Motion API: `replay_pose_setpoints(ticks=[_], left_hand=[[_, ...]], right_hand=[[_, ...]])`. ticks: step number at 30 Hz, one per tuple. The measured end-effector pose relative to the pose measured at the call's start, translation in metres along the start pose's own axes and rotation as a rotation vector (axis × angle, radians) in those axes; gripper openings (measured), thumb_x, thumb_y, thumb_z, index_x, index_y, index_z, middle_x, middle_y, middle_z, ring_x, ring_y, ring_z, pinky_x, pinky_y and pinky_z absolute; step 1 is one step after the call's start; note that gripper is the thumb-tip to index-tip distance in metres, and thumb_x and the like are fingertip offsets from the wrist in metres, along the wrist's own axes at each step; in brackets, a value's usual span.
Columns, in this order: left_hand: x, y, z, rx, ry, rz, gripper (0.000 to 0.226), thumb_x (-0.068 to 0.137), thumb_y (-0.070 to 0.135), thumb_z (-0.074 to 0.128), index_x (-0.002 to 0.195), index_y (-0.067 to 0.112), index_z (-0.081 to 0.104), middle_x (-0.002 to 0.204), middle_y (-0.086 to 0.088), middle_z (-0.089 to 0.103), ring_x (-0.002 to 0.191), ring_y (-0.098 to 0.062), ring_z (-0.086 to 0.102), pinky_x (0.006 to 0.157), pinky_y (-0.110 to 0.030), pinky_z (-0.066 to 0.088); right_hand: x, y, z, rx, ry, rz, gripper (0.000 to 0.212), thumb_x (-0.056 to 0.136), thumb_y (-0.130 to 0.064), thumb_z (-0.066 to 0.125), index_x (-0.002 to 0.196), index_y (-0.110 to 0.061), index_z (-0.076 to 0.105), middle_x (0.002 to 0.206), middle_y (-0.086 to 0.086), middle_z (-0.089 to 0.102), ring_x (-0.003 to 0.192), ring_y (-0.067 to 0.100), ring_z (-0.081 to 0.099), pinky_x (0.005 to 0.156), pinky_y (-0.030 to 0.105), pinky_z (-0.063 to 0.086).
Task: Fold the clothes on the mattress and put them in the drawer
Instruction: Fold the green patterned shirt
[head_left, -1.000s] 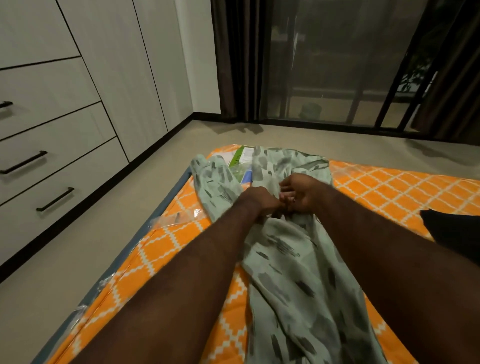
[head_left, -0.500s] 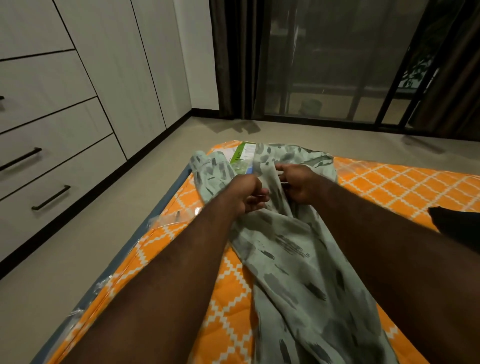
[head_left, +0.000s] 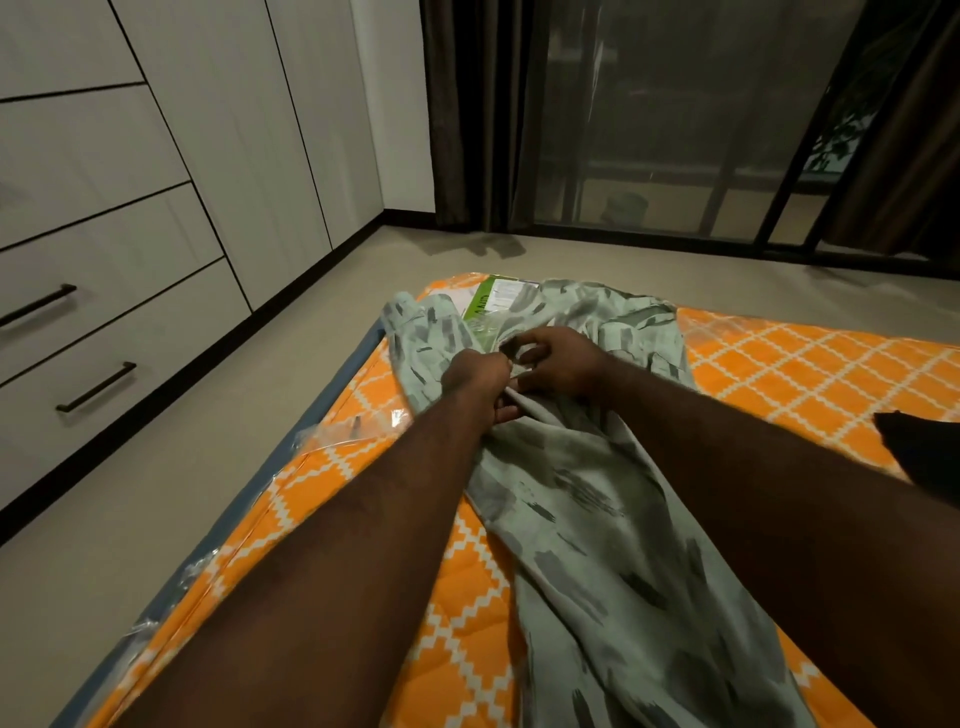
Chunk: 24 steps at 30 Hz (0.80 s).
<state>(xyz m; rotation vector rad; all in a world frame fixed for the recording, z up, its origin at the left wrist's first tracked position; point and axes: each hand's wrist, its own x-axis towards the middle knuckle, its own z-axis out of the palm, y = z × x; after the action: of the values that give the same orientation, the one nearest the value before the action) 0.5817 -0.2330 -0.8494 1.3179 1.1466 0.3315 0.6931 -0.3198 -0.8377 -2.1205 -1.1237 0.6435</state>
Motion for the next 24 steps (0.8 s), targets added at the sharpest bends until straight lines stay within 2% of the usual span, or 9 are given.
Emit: replay_pose_setpoints(ticks=[2, 4, 6, 8, 11, 14, 17, 20, 24], left_hand=[[0.011, 0.004, -0.002, 0.321, 0.145, 0.172, 0.022, 0.096, 0.032, 0.066, 0.107, 0.014, 0.064, 0.096, -0.01, 0.07, 0.077, -0.023, 0.072, 0.068, -0.039, 0.064], [0.025, 0.012, -0.006, 0.654, 0.283, 0.377, 0.032, 0.089, 0.042, 0.07, 0.108, 0.017, 0.066, 0.101, -0.007, 0.07, 0.09, -0.026, 0.069, 0.078, -0.038, 0.06], [0.033, 0.023, -0.007, 0.751, 0.287, 0.446, 0.037, 0.088, 0.041, 0.07, 0.113, 0.014, 0.07, 0.11, -0.009, 0.07, 0.101, -0.029, 0.066, 0.081, -0.034, 0.054], [0.039, 0.03, -0.006, 0.637, 0.262, 0.386, 0.039, 0.087, 0.035, 0.067, 0.115, 0.009, 0.069, 0.114, -0.01, 0.07, 0.104, -0.031, 0.066, 0.081, -0.032, 0.054], [0.043, 0.032, -0.005, 0.019, 0.213, 0.156, 0.04, 0.083, 0.023, 0.053, 0.118, 0.007, 0.063, 0.115, -0.014, 0.068, 0.1, -0.034, 0.068, 0.086, -0.044, 0.061], [0.049, 0.026, -0.003, -0.412, 0.098, 0.033, 0.028, 0.092, 0.007, 0.047, 0.116, 0.004, 0.062, 0.109, -0.016, 0.068, 0.094, -0.035, 0.071, 0.083, -0.054, 0.061], [0.056, 0.02, -0.004, -0.417, 0.077, 0.018, 0.028, 0.093, 0.005, 0.045, 0.114, 0.003, 0.064, 0.107, -0.018, 0.07, 0.092, -0.035, 0.072, 0.08, -0.057, 0.06], [0.051, 0.02, -0.006, -0.299, 0.064, 0.022, 0.021, 0.091, 0.012, 0.059, 0.109, 0.005, 0.067, 0.101, -0.016, 0.071, 0.089, -0.035, 0.071, 0.081, -0.054, 0.061], [0.058, 0.018, -0.006, -0.197, 0.066, 0.087, 0.037, 0.07, 0.033, 0.085, 0.094, 0.01, 0.071, 0.099, -0.012, 0.075, 0.087, -0.034, 0.072, 0.082, -0.047, 0.062]], right_hand=[[0.001, 0.003, -0.002, 0.01, -0.018, 0.02, 0.071, 0.069, -0.018, 0.094, 0.133, -0.025, 0.065, 0.128, 0.003, 0.068, 0.116, 0.019, 0.065, 0.098, 0.04, 0.057], [-0.001, 0.004, -0.003, 0.0, -0.007, 0.017, 0.076, 0.067, -0.019, 0.095, 0.135, -0.025, 0.063, 0.124, 0.001, 0.066, 0.113, 0.018, 0.064, 0.094, 0.035, 0.057], [-0.003, 0.006, -0.001, 0.025, 0.041, 0.008, 0.081, 0.066, -0.019, 0.096, 0.138, -0.023, 0.059, 0.119, 0.001, 0.063, 0.107, 0.017, 0.063, 0.089, 0.033, 0.057], [-0.004, 0.012, 0.001, 0.083, 0.088, 0.018, 0.081, 0.065, -0.019, 0.097, 0.136, -0.02, 0.057, 0.116, 0.002, 0.061, 0.102, 0.017, 0.062, 0.082, 0.029, 0.056], [-0.004, 0.016, 0.001, 0.199, 0.101, 0.062, 0.07, 0.067, -0.019, 0.096, 0.127, -0.016, 0.06, 0.115, 0.005, 0.063, 0.102, 0.018, 0.064, 0.079, 0.031, 0.059], [0.0, 0.012, -0.002, 0.207, 0.102, 0.057, 0.051, 0.071, -0.019, 0.094, 0.114, -0.008, 0.067, 0.105, 0.014, 0.071, 0.08, 0.016, 0.067, 0.065, 0.027, 0.059], [-0.001, 0.004, -0.002, 0.193, 0.081, 0.022, 0.035, 0.078, -0.024, 0.089, 0.102, -0.004, 0.073, 0.092, 0.016, 0.074, 0.067, 0.014, 0.062, 0.057, 0.023, 0.053], [-0.004, -0.001, 0.005, 0.292, 0.123, -0.006, 0.035, 0.093, -0.032, 0.075, 0.097, 0.002, 0.075, 0.077, 0.014, 0.068, 0.061, 0.013, 0.058, 0.051, 0.019, 0.049], [0.006, -0.001, 0.016, 0.18, 0.353, 0.011, 0.016, 0.098, -0.024, 0.068, 0.092, -0.011, 0.077, 0.079, 0.006, 0.075, 0.062, 0.015, 0.068, 0.062, 0.032, 0.061]])
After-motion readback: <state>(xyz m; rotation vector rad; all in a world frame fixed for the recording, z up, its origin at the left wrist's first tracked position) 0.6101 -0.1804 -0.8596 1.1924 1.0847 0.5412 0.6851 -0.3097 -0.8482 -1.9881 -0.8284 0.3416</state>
